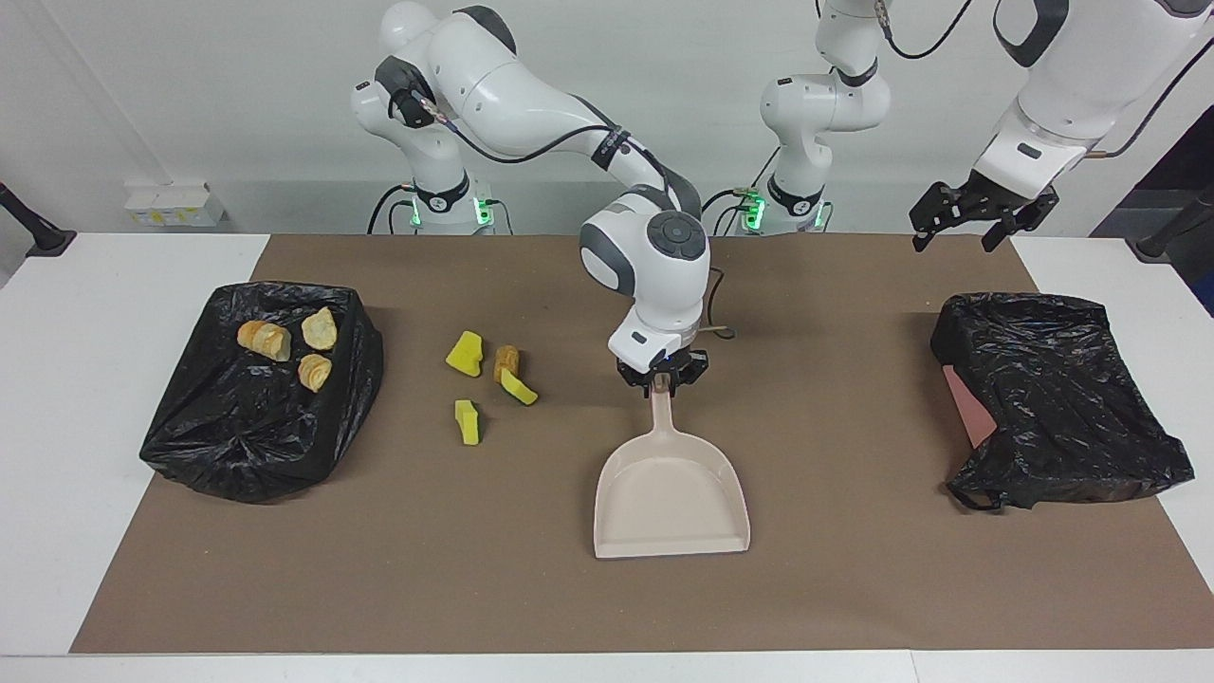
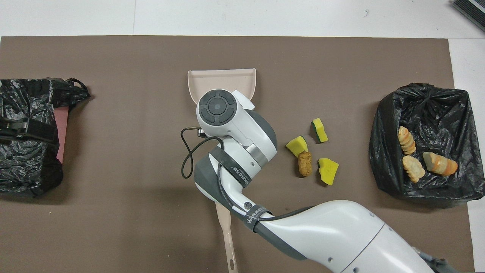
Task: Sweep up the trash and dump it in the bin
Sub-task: 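Return the dustpan to the table center with the right gripper and release, then grasp the dustpan with the left gripper while the right gripper grasps the brush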
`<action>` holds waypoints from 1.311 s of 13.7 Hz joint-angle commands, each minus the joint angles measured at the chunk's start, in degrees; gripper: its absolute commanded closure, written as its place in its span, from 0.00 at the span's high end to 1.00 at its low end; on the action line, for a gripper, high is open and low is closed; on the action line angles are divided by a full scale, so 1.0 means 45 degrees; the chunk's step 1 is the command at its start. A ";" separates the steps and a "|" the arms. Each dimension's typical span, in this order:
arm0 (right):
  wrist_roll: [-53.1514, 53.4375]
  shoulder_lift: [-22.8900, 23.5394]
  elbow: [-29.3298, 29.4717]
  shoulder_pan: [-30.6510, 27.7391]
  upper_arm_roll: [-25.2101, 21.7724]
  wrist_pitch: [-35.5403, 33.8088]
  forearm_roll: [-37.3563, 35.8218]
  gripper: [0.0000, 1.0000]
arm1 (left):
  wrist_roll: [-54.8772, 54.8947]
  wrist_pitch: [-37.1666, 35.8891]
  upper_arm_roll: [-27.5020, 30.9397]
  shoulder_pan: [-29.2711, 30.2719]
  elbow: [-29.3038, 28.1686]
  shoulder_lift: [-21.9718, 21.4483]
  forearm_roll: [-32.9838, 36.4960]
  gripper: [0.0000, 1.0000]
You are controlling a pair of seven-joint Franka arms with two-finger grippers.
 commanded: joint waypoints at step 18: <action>-0.2160 -0.8381 -1.1866 0.2313 0.0315 0.2025 0.4917 1.00 | -0.2746 0.4063 -0.0009 -0.4539 -0.0023 0.3190 -0.0885 1.00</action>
